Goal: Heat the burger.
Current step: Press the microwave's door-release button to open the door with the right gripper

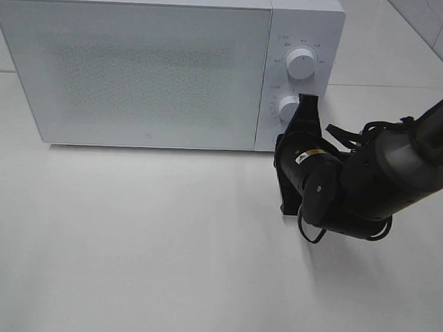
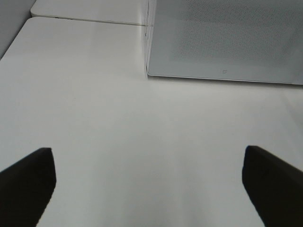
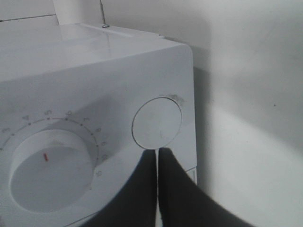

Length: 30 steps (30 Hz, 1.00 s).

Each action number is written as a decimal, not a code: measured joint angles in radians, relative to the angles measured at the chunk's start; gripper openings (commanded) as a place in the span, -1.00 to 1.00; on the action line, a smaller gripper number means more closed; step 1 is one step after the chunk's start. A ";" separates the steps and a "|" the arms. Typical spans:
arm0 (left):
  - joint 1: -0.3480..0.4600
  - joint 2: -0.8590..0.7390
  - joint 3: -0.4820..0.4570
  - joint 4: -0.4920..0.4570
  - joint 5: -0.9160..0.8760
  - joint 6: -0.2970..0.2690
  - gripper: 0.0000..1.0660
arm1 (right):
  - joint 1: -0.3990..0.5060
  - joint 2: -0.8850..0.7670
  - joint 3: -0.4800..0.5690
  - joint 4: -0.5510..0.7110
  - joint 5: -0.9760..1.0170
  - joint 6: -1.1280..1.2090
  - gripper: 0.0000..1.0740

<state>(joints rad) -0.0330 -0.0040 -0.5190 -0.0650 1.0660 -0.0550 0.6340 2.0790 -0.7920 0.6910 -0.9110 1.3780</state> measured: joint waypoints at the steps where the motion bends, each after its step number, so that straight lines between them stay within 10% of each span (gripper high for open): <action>1: 0.000 0.000 0.000 0.000 0.000 0.000 0.88 | -0.007 0.007 -0.009 -0.008 0.007 -0.002 -1.00; 30: 0.000 0.000 0.000 0.000 0.000 0.000 0.88 | -0.044 0.070 -0.107 0.023 0.024 -0.064 -1.00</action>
<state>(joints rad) -0.0330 -0.0040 -0.5190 -0.0650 1.0660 -0.0550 0.5900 2.1490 -0.8990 0.7140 -0.8870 1.3140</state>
